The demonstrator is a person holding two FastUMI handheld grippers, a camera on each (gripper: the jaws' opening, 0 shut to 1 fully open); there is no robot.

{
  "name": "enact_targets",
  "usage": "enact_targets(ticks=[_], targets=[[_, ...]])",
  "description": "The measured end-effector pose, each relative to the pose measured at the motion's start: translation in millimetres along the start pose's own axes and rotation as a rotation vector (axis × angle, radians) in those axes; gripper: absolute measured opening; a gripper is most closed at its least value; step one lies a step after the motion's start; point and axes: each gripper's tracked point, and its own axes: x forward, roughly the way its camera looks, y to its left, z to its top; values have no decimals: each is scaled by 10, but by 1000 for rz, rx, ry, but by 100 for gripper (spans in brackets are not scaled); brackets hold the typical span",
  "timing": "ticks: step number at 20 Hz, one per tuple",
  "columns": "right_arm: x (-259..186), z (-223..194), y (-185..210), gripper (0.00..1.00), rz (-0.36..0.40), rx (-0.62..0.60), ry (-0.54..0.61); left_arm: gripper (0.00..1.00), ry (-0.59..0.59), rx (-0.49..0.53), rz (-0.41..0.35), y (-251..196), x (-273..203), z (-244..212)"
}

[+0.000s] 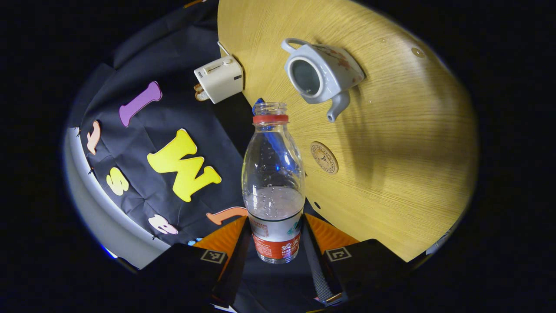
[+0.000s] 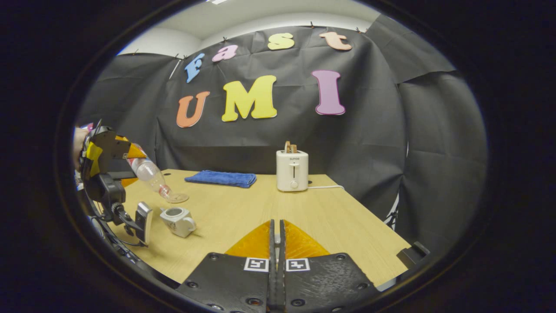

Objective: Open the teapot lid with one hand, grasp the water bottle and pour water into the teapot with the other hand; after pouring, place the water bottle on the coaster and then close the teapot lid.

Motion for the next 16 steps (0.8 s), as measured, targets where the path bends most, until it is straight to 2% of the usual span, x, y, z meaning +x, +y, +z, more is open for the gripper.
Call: enact_targets(ticks=[8, 16], targets=[[-6, -8, -29, 0, -1, 2, -1, 69, 13, 69, 26, 51, -40, 21], [-3, -26, -41, 0, 2, 4, 5, 69, 15, 109, 18, 103, -20, 8]])
